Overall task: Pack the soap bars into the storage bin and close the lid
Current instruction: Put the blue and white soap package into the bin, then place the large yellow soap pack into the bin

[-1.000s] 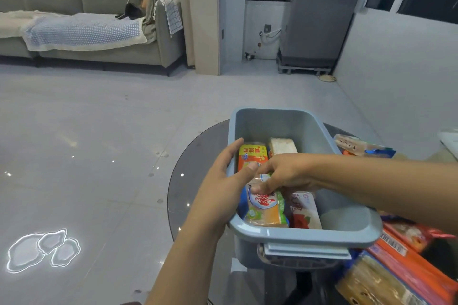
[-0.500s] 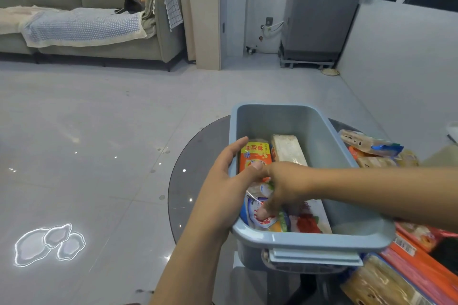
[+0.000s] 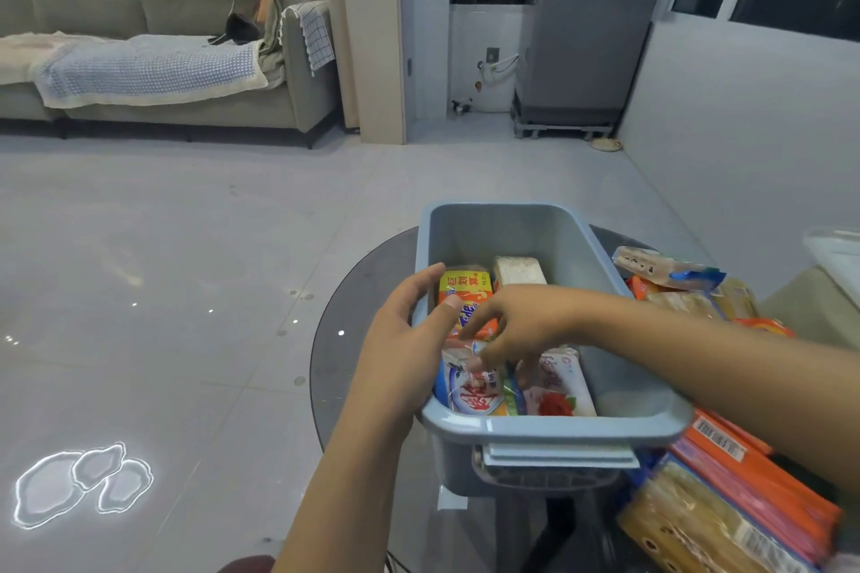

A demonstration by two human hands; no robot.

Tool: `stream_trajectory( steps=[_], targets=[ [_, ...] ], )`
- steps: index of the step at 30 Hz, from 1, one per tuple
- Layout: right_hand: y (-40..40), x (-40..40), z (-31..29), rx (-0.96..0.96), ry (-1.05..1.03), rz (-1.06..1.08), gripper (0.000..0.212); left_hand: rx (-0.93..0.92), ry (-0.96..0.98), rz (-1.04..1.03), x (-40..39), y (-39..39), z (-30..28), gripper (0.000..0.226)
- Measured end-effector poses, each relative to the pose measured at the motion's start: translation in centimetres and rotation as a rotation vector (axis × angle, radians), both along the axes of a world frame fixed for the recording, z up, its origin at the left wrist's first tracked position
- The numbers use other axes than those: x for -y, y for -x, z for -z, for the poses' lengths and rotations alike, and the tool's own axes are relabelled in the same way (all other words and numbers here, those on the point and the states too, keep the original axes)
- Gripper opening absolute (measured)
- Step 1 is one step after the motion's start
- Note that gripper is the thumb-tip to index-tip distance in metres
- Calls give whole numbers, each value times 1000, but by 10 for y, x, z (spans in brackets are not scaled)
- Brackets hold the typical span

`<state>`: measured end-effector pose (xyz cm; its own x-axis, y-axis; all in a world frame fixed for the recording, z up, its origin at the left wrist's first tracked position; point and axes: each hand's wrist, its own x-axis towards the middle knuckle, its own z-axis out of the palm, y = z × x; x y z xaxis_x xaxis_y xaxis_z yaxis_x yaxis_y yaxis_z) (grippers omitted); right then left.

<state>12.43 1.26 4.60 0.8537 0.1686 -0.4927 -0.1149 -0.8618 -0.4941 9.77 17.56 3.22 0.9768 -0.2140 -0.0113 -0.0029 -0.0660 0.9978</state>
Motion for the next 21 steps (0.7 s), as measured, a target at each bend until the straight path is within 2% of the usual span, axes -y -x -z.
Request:
stream_trajectory(
  steps=[3, 6, 9, 14, 21],
  targets=[
    [18, 15, -17, 140, -198, 123, 42, 94, -108, -82, 4, 4, -6, 30],
    [47, 30, -30, 343, -285, 172, 22, 183, -244, -142, 9, 10, -11, 36],
    [78, 41, -36, 529, -301, 224, 20, 294, -324, -179, 14, 22, -18, 36],
    [118, 57, -33, 721, -412, 352, 19, 415, -329, -120, 37, 50, -32, 27],
    [162, 87, -15, 832, -443, 489, 20, 369, -94, 68, 91, 82, -31, 25]
  ],
)
